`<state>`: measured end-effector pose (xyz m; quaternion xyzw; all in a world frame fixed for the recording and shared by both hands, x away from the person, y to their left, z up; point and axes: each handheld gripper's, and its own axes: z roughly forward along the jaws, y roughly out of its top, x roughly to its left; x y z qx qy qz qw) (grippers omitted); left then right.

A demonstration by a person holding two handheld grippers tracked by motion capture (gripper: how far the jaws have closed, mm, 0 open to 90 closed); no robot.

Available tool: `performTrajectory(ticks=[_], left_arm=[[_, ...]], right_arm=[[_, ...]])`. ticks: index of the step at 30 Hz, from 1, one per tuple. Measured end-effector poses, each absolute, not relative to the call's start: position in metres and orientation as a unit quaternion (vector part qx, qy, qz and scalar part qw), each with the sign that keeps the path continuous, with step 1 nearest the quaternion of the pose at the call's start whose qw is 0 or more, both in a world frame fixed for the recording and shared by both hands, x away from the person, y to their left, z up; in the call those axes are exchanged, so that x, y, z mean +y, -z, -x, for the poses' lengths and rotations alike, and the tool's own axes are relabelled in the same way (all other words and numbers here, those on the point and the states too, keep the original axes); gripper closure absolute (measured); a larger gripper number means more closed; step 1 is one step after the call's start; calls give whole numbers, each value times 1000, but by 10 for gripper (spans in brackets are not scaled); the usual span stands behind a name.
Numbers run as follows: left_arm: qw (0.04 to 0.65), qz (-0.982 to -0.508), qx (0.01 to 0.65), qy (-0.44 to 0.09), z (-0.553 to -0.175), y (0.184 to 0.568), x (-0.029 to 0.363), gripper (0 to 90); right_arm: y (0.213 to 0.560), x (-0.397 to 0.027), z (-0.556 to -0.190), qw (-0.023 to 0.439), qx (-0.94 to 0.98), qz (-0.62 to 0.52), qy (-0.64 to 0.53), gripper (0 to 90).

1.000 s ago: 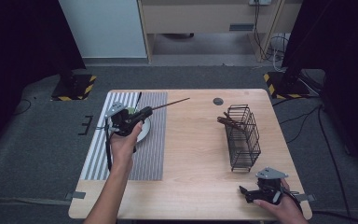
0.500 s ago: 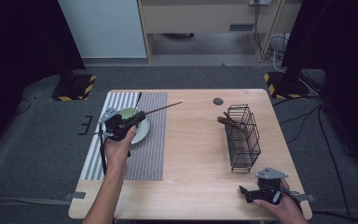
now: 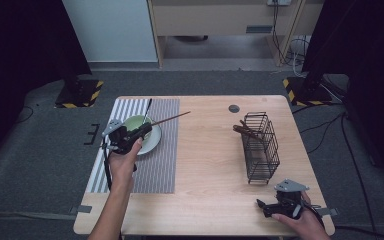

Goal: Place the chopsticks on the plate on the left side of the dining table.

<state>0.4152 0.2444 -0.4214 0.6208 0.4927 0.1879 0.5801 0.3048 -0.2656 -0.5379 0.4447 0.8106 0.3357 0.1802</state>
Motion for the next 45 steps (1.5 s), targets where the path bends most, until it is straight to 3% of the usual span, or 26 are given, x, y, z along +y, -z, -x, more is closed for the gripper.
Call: performTrajectory(ticks=[45], left_arm=[[548,-615,532,-198,-388,461,282,834]], right_arm=[[538,-265,-305,181,810,-446,-336,4]])
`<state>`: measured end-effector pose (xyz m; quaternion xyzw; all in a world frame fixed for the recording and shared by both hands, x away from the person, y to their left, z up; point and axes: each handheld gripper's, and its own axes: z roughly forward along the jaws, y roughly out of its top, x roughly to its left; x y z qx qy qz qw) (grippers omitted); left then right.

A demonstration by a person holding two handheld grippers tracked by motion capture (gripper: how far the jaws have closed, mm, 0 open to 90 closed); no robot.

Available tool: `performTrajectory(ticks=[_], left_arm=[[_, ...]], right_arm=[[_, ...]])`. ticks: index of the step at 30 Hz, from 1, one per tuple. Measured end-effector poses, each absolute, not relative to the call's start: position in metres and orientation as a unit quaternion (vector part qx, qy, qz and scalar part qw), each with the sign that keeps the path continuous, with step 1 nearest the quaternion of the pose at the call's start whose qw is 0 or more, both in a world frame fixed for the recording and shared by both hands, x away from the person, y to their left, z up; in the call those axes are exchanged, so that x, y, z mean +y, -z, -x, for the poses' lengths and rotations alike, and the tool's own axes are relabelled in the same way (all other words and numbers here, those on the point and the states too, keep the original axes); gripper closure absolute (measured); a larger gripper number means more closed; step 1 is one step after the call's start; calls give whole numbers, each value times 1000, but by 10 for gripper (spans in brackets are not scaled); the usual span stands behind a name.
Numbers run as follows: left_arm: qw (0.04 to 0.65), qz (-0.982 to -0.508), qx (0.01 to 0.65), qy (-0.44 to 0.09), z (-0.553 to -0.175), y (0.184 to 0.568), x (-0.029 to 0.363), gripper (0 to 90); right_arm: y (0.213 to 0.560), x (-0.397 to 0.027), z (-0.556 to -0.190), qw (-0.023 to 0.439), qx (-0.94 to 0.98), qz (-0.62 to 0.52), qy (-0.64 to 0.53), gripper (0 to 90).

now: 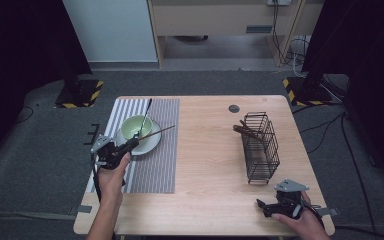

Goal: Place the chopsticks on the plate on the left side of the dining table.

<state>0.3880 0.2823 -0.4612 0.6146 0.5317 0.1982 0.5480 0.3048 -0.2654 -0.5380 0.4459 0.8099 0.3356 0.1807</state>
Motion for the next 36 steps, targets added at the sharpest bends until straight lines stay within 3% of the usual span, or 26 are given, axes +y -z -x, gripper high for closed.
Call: performTrajectory(ticks=[36], left_arm=[[536,-623,540,-180,-366,489,300,832]], right_arm=[[538,-265,-305,181,810,-446,-335,4]])
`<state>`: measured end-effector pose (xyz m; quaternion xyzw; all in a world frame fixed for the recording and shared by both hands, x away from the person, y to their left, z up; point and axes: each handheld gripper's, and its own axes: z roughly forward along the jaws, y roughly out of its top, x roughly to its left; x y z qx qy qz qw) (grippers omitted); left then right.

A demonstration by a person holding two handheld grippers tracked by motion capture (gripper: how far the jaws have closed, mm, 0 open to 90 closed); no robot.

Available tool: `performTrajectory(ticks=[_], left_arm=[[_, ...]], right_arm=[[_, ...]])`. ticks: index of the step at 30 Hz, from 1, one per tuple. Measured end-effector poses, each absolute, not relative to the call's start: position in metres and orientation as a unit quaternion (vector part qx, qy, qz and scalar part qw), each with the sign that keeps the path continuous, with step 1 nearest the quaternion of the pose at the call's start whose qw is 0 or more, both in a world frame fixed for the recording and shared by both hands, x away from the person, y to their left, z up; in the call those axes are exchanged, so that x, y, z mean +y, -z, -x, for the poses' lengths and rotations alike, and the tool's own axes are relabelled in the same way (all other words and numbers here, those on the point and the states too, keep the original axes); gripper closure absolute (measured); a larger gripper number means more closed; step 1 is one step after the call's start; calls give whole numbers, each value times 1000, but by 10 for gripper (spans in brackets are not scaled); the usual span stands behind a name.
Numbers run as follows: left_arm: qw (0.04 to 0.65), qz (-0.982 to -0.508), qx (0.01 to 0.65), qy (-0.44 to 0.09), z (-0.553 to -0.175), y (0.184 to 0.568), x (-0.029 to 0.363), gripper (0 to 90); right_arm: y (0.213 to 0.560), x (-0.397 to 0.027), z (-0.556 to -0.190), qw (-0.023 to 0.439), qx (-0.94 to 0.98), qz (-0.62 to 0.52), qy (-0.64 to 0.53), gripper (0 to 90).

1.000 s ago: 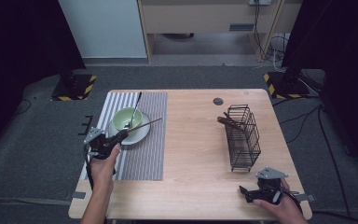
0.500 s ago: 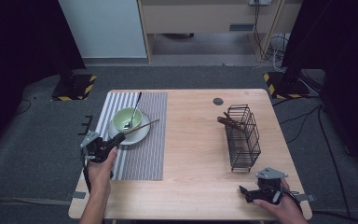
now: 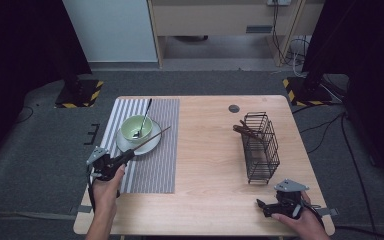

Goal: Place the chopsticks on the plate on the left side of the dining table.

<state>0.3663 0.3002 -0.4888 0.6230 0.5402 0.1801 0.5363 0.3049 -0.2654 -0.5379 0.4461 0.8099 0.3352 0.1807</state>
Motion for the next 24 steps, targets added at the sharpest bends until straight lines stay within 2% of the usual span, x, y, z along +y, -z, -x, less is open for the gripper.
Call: performTrajectory(ticks=[24], left_arm=[[524,-635,549,-144,-366,506,314,830]], right_arm=[[538,-265,-304,182,808,-448,-336,4]])
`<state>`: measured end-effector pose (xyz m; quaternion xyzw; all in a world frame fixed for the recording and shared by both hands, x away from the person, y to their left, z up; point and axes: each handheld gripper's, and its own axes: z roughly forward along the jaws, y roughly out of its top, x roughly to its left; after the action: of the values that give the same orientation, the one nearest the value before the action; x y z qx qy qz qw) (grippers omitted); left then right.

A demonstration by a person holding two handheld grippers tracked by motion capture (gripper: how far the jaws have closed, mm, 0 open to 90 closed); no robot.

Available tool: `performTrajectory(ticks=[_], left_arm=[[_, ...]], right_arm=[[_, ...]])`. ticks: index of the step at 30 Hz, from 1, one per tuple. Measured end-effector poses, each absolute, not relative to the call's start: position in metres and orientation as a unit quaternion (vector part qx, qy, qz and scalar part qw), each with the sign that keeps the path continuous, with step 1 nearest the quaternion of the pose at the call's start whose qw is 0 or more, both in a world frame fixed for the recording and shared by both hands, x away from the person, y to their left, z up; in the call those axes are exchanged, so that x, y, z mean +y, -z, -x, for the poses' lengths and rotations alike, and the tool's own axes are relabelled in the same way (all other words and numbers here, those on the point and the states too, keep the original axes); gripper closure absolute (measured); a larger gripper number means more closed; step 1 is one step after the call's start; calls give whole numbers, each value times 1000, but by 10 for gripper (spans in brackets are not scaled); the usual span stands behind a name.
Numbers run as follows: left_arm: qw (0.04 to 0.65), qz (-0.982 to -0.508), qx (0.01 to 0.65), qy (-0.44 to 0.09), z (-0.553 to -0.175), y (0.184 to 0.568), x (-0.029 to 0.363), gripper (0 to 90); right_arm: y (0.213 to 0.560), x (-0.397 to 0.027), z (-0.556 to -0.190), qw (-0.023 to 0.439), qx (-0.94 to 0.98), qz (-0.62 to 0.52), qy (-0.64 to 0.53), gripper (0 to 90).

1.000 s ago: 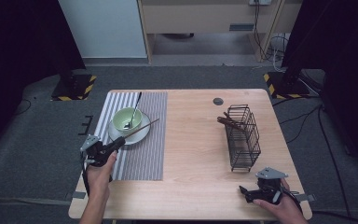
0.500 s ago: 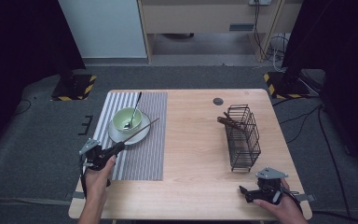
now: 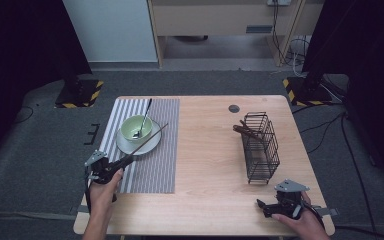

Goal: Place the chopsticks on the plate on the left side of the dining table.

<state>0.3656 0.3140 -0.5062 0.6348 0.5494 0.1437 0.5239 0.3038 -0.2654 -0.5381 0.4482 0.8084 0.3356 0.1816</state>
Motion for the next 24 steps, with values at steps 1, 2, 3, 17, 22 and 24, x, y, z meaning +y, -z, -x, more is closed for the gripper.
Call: performTrajectory(ticks=[1,2,3,17,22,24], left_arm=[[522,-637,549,-143,-366,507,315,830],[523,-636,550,-142,-366,507,315,830],[524,-636,550,-139,-366,508,316,830],[514,-644,554,-120,-367,516,319,829],[509,-649,554,-115,-368,518,318,830],[506,-652,553,-113,-368,519,318,830]], right_arm=[[538,-265,-304,182,808,-448,-336,4],[538,-265,-304,181,808,-448,-336,4],[538,-265,-304,181,808,-449,-336,4],[538,-266,-304,181,809,-448,-335,4],[538,-266,-304,181,809,-447,-335,4],[538,-266,-304,181,809,-447,-335,4]])
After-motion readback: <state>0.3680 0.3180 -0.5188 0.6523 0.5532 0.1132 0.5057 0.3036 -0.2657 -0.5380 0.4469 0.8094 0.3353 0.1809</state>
